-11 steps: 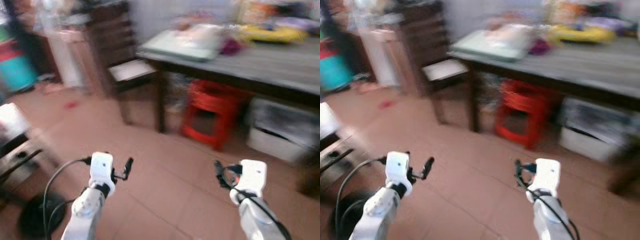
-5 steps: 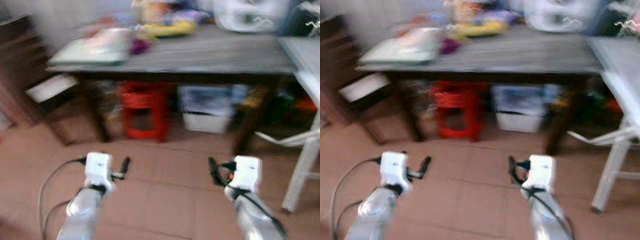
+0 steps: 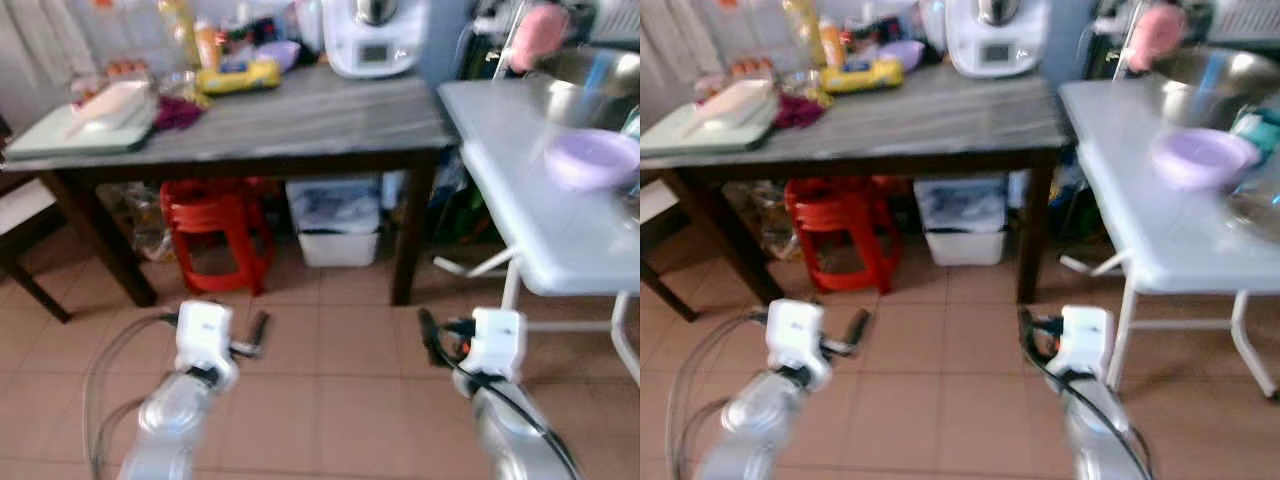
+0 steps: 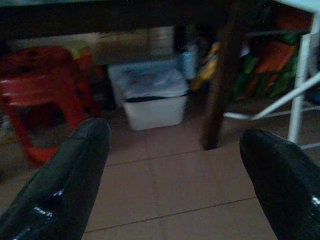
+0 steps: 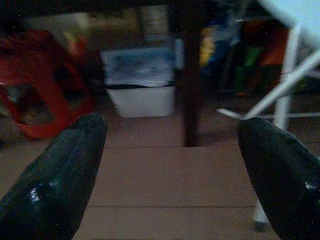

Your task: Setting the table

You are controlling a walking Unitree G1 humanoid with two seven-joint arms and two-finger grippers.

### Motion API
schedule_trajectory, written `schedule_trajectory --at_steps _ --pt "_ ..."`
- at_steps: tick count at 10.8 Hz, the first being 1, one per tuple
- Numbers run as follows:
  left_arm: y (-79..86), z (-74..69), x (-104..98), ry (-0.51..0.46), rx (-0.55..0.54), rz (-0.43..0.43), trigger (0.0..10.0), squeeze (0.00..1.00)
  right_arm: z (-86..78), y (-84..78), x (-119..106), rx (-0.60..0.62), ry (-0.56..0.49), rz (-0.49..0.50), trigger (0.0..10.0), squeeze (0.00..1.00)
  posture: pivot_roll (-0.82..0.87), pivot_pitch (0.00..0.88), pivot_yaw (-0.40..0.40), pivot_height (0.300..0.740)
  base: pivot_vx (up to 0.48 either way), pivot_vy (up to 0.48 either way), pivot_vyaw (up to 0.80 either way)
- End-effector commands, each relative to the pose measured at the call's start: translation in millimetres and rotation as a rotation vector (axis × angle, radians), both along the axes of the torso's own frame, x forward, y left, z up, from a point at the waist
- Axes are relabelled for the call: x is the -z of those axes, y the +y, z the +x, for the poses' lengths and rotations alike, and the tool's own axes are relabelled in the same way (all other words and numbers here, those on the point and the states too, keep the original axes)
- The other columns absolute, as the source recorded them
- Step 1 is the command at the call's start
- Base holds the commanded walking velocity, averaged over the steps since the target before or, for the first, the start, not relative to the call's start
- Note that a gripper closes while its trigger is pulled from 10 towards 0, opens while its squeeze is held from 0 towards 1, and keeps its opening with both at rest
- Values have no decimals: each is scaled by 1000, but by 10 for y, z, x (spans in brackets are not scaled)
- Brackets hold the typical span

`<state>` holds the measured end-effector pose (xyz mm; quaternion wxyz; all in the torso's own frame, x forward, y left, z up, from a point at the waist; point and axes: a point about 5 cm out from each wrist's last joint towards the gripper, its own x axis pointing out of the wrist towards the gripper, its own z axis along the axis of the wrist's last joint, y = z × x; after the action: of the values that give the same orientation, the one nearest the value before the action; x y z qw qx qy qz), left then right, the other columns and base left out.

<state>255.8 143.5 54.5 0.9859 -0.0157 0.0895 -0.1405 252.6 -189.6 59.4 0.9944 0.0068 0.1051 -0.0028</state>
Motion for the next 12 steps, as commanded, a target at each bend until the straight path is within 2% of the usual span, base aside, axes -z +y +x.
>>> schedule_trajectory --at_steps 1,5,7,8,10,12 --pt "119 21 -46 -10 -34 24 10000 0 26 102 -19 -21 -9 8 10000 0 -124 47 80 740 0 -480 0" --pt "98 49 -97 -22 -33 12 10000 0 42 141 -92 -28 -65 -6 10000 0 -129 53 81 740 0 -360 0" --pt "75 111 -307 -108 -36 -14 10000 0 50 102 -324 -12 -167 18 10000 0 -124 64 81 740 0 -358 0" --pt "61 109 -342 -126 -29 -21 10000 0 45 89 -360 -5 -184 9 10000 0 -124 64 81 740 0 -360 0" --pt "39 71 -354 -140 -26 -9 10000 0 1 75 -556 -18 -275 -86 10000 0 -125 101 86 740 0 -358 0" --pt "4 8 -386 -136 -29 -16 10000 0 -101 55 -628 -5 -293 -132 10000 0 -137 147 89 740 0 -315 0"
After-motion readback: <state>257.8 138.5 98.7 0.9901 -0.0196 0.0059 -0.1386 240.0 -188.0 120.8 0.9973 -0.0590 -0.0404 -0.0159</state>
